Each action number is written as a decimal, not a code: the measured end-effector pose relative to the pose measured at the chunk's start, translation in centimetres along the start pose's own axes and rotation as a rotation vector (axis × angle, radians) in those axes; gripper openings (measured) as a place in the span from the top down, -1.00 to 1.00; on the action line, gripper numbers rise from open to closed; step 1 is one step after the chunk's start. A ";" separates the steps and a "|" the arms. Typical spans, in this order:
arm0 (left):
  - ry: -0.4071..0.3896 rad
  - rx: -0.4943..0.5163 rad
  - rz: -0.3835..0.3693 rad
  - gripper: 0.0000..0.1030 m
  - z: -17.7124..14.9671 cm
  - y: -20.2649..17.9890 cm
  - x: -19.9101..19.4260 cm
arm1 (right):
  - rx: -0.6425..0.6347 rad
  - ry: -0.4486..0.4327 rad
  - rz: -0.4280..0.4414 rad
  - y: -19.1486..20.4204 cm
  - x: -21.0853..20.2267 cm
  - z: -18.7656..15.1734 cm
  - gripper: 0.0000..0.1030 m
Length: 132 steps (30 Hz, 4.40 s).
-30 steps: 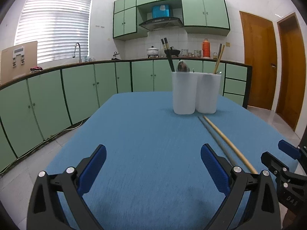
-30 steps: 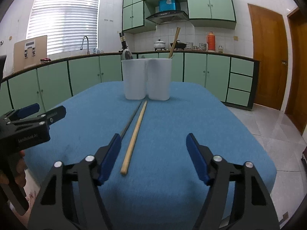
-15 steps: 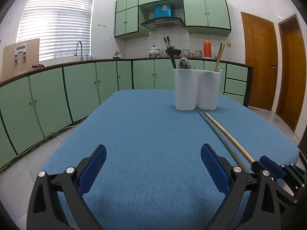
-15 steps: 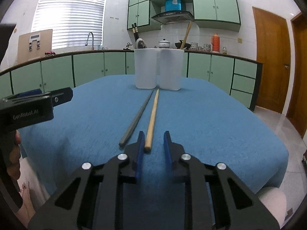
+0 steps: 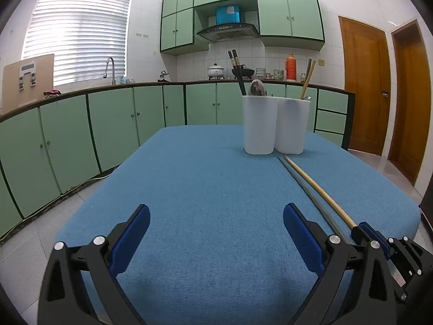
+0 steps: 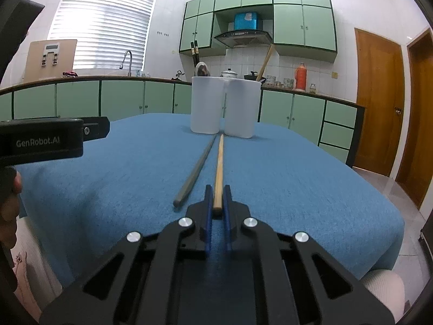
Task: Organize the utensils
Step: 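Grasp the grey metal chopstick with the left tool while the right tool lifts the wooden one, then lower both chopsticks into the white holder and open both tools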
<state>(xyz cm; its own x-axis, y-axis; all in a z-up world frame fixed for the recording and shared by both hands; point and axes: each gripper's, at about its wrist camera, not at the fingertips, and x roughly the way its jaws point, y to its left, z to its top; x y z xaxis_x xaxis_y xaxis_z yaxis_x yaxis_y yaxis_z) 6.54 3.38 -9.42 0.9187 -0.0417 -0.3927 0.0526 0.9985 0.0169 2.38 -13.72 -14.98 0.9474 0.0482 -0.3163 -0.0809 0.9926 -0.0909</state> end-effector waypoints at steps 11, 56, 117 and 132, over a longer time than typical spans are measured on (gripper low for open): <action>0.011 0.002 -0.080 -0.87 -0.4 -2.7 -0.5 | 0.071 -0.032 -0.081 -3.9 -2.2 0.5 0.89; -0.006 0.062 -0.145 0.87 -1.3 -10.8 -1.4 | 0.193 -0.114 -0.077 -11.4 -6.6 1.6 0.88; -0.450 -0.047 -0.254 0.88 31.8 -6.4 8.2 | 0.108 -0.194 0.160 -13.6 10.9 36.5 0.88; -0.266 -0.057 -0.238 0.88 27.4 -5.4 17.9 | 0.108 -0.083 0.163 -11.4 18.6 31.8 0.88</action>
<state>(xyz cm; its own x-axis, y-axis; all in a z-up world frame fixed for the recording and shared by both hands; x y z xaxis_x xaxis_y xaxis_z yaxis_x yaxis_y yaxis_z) 33.45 -3.76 8.64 0.9534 -0.2736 -0.1268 0.2622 0.9598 -0.1001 30.81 -20.59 10.19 0.9471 0.2135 -0.2397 -0.2055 0.9769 0.0580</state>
